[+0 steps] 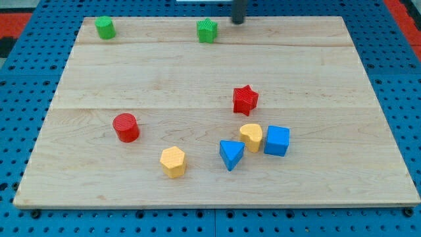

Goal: Place the green star diagonally top left to the yellow hexagon

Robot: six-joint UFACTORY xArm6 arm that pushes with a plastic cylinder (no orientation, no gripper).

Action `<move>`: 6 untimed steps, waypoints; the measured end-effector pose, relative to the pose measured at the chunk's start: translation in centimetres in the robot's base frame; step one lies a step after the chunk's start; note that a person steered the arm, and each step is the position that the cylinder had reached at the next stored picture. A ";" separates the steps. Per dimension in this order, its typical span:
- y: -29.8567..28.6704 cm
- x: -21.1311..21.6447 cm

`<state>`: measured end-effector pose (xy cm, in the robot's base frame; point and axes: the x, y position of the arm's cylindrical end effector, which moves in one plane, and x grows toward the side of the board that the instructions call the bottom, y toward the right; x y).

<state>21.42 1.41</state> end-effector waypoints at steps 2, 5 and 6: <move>-3.7 8.4; -11.1 13.2; -4.4 17.0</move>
